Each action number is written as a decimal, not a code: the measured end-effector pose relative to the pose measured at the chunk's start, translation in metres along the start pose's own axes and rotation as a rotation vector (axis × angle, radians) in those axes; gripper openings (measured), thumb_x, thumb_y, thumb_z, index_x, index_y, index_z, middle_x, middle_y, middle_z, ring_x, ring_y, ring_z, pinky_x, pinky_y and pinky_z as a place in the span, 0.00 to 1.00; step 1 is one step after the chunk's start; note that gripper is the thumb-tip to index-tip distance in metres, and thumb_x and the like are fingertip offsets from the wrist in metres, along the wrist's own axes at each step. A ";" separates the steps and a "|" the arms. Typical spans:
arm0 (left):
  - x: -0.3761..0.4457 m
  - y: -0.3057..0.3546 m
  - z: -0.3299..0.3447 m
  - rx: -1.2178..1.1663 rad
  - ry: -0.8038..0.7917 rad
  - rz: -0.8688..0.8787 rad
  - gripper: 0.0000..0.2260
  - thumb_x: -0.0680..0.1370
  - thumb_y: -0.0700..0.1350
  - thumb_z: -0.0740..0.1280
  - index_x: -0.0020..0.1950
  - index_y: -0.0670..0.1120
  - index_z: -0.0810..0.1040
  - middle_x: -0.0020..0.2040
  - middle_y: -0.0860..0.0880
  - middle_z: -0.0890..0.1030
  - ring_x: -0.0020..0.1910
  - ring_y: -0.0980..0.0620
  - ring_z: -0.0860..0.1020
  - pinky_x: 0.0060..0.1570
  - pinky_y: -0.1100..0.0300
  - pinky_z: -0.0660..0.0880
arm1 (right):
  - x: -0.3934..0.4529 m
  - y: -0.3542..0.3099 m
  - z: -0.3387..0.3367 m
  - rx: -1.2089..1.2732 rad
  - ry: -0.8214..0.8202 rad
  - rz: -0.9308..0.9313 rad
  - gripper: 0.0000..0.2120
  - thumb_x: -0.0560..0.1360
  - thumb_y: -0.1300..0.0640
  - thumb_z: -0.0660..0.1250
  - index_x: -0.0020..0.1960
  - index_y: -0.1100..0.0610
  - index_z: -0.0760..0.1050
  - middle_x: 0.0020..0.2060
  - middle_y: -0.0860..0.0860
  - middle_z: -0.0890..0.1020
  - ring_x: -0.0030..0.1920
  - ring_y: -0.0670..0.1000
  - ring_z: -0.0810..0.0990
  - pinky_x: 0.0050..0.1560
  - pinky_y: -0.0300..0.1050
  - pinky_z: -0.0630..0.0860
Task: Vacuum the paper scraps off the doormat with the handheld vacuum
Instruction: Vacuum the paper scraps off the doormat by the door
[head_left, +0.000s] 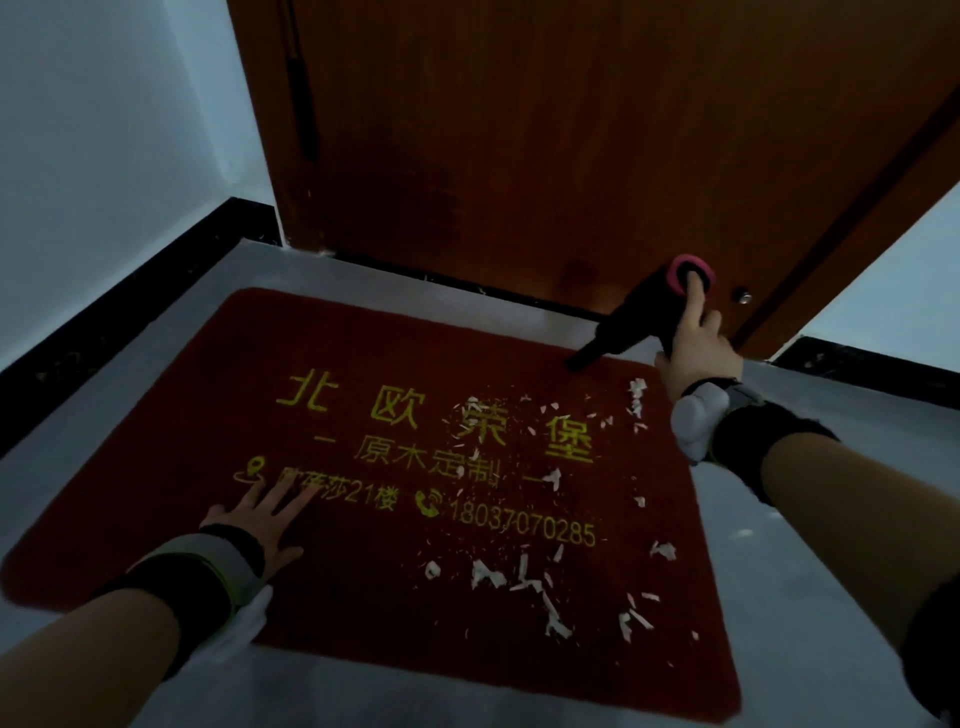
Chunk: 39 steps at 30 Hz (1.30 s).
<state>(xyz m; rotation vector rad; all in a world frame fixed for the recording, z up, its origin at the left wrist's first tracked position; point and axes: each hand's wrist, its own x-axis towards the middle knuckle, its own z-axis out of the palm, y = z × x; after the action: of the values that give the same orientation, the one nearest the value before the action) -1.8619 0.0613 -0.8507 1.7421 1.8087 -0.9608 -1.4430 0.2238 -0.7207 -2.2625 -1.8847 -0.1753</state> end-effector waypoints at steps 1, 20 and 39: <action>0.000 0.000 0.000 0.011 0.002 -0.002 0.34 0.79 0.62 0.52 0.73 0.58 0.30 0.76 0.51 0.32 0.77 0.44 0.42 0.71 0.42 0.59 | 0.000 0.011 -0.001 0.005 0.000 0.049 0.45 0.76 0.62 0.65 0.76 0.46 0.34 0.61 0.62 0.68 0.48 0.63 0.76 0.37 0.50 0.69; -0.003 0.009 0.005 0.068 0.110 -0.052 0.33 0.79 0.64 0.45 0.75 0.53 0.31 0.77 0.47 0.34 0.77 0.44 0.46 0.71 0.47 0.57 | -0.049 0.078 -0.031 0.102 -0.049 0.250 0.45 0.75 0.63 0.65 0.77 0.48 0.37 0.65 0.64 0.66 0.40 0.63 0.75 0.36 0.51 0.72; 0.006 0.029 -0.004 -0.059 0.183 -0.011 0.34 0.79 0.62 0.52 0.76 0.52 0.36 0.77 0.48 0.40 0.76 0.44 0.47 0.71 0.47 0.59 | -0.072 0.087 -0.042 0.198 0.088 0.293 0.41 0.75 0.63 0.64 0.77 0.46 0.42 0.59 0.63 0.69 0.43 0.66 0.76 0.37 0.55 0.73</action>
<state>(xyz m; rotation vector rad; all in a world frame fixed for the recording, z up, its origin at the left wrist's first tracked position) -1.8336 0.0671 -0.8577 1.8364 1.9403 -0.7652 -1.3698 0.1303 -0.7016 -2.3168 -1.4380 -0.0413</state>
